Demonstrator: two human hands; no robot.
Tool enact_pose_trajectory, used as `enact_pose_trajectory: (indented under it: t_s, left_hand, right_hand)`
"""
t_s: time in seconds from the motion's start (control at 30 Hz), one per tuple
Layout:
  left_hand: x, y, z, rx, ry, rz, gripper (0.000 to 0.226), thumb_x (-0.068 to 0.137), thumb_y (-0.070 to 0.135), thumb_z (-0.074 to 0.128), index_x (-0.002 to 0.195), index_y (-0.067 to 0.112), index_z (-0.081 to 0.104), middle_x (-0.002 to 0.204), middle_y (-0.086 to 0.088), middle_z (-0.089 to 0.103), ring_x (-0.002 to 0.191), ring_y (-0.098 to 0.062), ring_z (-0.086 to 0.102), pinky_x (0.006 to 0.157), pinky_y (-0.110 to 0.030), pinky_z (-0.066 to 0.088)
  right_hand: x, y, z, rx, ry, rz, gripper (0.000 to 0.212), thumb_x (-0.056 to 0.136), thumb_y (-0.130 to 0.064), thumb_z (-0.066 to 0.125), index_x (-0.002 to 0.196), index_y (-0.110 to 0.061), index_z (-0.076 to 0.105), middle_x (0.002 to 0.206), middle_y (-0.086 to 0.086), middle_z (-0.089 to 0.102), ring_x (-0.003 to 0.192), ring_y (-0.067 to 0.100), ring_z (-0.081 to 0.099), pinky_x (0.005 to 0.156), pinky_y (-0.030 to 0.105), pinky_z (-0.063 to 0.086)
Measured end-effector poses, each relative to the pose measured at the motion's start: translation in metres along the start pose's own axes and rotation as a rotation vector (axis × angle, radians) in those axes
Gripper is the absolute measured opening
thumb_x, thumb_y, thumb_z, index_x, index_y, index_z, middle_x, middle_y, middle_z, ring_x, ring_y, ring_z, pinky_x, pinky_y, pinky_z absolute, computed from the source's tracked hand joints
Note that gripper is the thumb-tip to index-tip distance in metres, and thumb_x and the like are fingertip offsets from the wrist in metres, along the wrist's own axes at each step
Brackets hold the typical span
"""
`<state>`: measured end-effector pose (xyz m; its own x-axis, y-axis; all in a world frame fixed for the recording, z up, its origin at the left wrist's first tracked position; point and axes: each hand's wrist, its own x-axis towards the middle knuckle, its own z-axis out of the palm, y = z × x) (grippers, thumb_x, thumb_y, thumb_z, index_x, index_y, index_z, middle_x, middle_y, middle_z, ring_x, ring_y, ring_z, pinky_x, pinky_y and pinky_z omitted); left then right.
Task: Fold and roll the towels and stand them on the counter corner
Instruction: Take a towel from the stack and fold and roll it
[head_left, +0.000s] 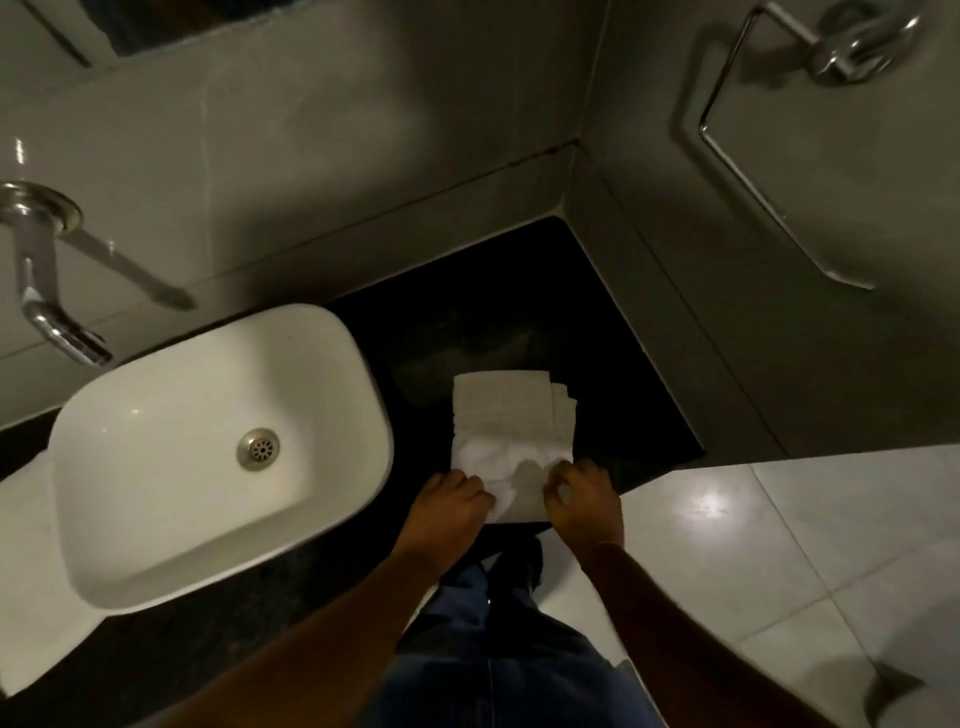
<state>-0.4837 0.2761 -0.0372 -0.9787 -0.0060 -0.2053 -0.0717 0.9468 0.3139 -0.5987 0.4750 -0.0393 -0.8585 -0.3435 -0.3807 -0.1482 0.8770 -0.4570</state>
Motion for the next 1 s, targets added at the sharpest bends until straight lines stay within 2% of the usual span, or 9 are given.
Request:
enact_pose_trajectory:
  t_s: [0.1,0.3,0.47,0.57,0.63,0.7,0.77,0.87,1.0]
  left_hand:
    - [-0.002,-0.001,0.0,0.012,-0.106,0.006,0.036,0.073,0.045,0.077,0.102,0.025,0.07,0.096,0.004,0.066,0.095,-0.023,0.057,0.085,-0.039,0.05]
    - [0.014,-0.011,-0.003,-0.068,-0.044,-0.032,0.016,0.084,0.025,0.067,0.098,0.019,0.072,0.091,-0.001,0.072,0.089,-0.027,0.064,0.092,-0.033,0.037]
    - [0.036,-0.018,-0.028,-0.238,-0.09,-0.19,0.024,0.092,0.034,0.056,0.114,0.032,0.049,0.108,-0.002,0.075,0.103,-0.027,0.064,0.108,-0.039,0.034]
    - [0.048,-0.022,-0.036,-0.239,-0.013,-0.232,0.01,0.097,0.035,0.056,0.103,0.027,0.056,0.102,-0.003,0.073,0.099,-0.03,0.064,0.092,-0.039,0.041]
    - [0.047,-0.022,-0.034,-0.127,0.03,-0.179,0.023,0.094,0.046,0.058,0.103,0.025,0.062,0.109,0.0,0.07,0.102,-0.026,0.062,0.089,-0.038,0.044]
    - [0.043,-0.02,-0.029,-0.019,-0.029,-0.157,0.044,0.083,0.056,0.067,0.115,0.025,0.062,0.124,0.001,0.064,0.111,-0.025,0.057,0.096,-0.042,0.046]
    - [0.042,-0.02,-0.027,0.097,-0.098,-0.156,0.053,0.077,0.043,0.079,0.123,0.023,0.06,0.129,-0.001,0.06,0.116,-0.027,0.056,0.1,-0.045,0.045]
    - [0.049,-0.026,-0.028,0.059,-0.054,-0.172,0.038,0.083,0.024,0.072,0.12,0.023,0.064,0.122,-0.001,0.065,0.113,-0.027,0.059,0.102,-0.043,0.043]
    - [0.055,-0.032,-0.037,-0.164,-0.066,-0.198,0.032,0.091,0.029,0.063,0.122,0.023,0.068,0.124,-0.003,0.067,0.116,-0.028,0.06,0.104,-0.042,0.042]
  right_hand:
    - [-0.004,0.002,0.004,-0.267,0.068,-0.178,0.009,0.086,-0.029,0.063,0.09,-0.022,0.064,0.097,0.002,0.056,0.09,0.028,0.052,0.071,0.038,0.041]
    - [-0.009,0.02,0.0,-0.322,-0.067,-0.483,0.047,0.079,-0.053,0.066,0.116,-0.025,0.062,0.114,-0.004,0.061,0.104,0.024,0.057,0.08,0.037,0.042]
    - [0.012,0.001,-0.014,-0.008,-0.099,-0.281,0.035,0.089,-0.036,0.06,0.124,-0.038,0.053,0.115,-0.005,0.062,0.107,0.019,0.054,0.088,0.038,0.042]
    - [0.033,-0.014,-0.018,0.184,-0.191,-0.063,0.026,0.087,-0.044,0.06,0.106,-0.052,0.044,0.108,-0.007,0.062,0.107,0.02,0.057,0.101,0.043,0.042]
    - [0.043,-0.022,-0.018,0.156,-0.191,-0.005,0.018,0.085,-0.049,0.058,0.099,-0.051,0.048,0.104,-0.006,0.064,0.107,0.025,0.06,0.101,0.048,0.044]
    - [0.047,-0.025,-0.017,0.005,-0.146,0.034,0.021,0.087,-0.052,0.059,0.106,-0.046,0.058,0.117,-0.002,0.06,0.116,0.028,0.054,0.102,0.049,0.04]
    - [0.048,-0.025,-0.014,-0.142,-0.052,0.031,0.034,0.088,-0.056,0.058,0.119,-0.042,0.061,0.133,0.0,0.05,0.126,0.03,0.044,0.104,0.052,0.034]
    - [0.044,-0.027,-0.01,-0.259,0.065,-0.186,0.042,0.09,-0.054,0.057,0.128,-0.037,0.056,0.135,0.003,0.052,0.127,0.03,0.046,0.103,0.053,0.036]
    - [0.031,-0.022,-0.008,-0.333,-0.002,-0.452,0.053,0.074,-0.051,0.075,0.121,-0.031,0.06,0.127,0.004,0.062,0.119,0.028,0.056,0.106,0.048,0.028]
